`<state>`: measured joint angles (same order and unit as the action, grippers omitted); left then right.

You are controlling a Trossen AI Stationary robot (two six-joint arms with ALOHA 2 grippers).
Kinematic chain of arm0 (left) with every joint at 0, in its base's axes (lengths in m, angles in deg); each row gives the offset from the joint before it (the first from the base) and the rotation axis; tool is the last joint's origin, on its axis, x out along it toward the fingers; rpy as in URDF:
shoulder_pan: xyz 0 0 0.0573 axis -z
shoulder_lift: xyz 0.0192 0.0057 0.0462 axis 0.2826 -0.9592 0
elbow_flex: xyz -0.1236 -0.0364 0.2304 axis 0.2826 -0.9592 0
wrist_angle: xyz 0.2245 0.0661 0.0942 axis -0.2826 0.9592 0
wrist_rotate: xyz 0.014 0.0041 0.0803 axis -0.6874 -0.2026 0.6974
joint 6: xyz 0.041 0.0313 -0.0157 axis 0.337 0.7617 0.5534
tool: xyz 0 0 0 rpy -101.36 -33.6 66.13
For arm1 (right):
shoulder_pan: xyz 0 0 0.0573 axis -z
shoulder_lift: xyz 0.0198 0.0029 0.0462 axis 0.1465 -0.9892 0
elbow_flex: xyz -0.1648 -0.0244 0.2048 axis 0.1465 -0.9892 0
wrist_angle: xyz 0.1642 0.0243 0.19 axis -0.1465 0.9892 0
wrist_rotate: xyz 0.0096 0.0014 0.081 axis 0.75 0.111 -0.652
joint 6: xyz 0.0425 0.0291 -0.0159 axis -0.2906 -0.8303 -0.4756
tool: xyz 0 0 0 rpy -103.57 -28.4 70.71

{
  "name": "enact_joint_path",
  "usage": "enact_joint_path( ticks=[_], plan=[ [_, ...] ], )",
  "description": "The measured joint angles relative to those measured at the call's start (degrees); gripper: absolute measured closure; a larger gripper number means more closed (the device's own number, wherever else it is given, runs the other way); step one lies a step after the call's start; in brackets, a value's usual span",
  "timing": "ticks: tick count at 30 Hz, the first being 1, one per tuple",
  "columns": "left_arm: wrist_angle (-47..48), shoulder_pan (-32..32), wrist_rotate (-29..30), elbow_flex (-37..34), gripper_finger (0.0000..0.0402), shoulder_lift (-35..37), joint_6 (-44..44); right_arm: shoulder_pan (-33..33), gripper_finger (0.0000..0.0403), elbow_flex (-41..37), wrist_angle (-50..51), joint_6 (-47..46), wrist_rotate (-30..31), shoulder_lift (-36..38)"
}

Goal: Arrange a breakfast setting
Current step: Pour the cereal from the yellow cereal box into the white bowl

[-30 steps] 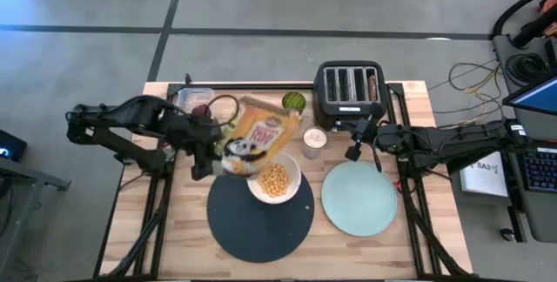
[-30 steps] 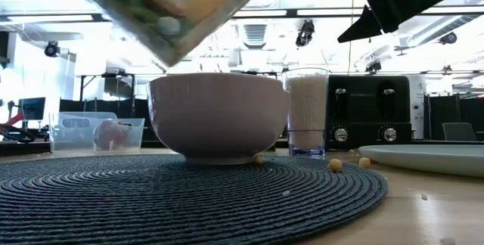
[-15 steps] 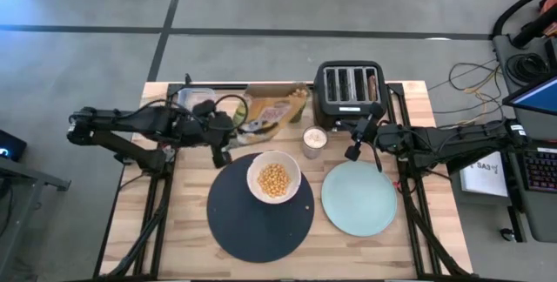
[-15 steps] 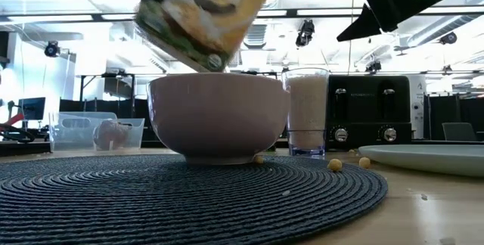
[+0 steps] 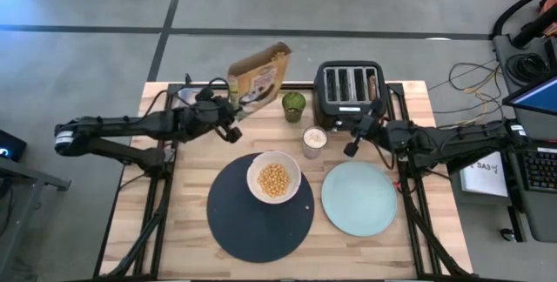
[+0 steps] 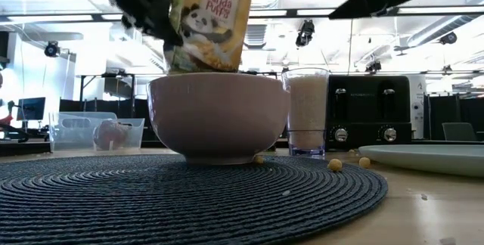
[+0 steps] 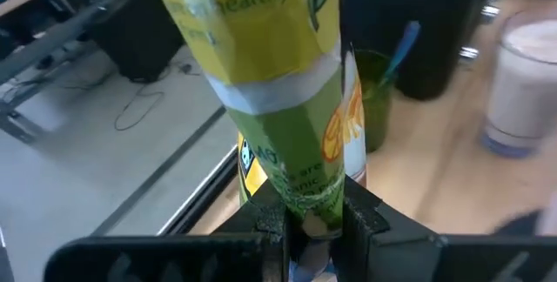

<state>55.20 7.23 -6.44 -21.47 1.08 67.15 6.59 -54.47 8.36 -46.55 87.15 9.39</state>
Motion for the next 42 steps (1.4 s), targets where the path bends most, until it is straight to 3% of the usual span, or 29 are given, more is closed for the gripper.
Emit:
enact_joint_path(
  ticks=[8,12,22,35,42],
  plan=[
    [-23.6,-5.1,-0.4,-16.7,0.0374,1.6,2.7,6.8,0.0394,0.0,-4.6,4.7,0.0,0.0],
    [-29.9,-5.4,-0.7,-21.4,0.0374,1.3,3.0,12.4,0.0394,0.0,-6.7,4.7,0.0,0.0],
    [-32.4,-5.6,-0.7,-26.0,0.0374,-1.0,-0.1,21.7,0.0394,0.0,-7.4,5.2,-5.0,0.0],
    [-36.1,-9.1,-0.8,-24.9,0.0363,-5.8,5.0,22.6,0.0394,0.0,-12.2,9.7,-5.0,0.0],
    [-36.6,-11.9,-5.1,-24.7,0.0364,-9.2,4.6,22.7,0.0394,0.0,-13.2,9.2,-5.0,0.0]
  ],
)
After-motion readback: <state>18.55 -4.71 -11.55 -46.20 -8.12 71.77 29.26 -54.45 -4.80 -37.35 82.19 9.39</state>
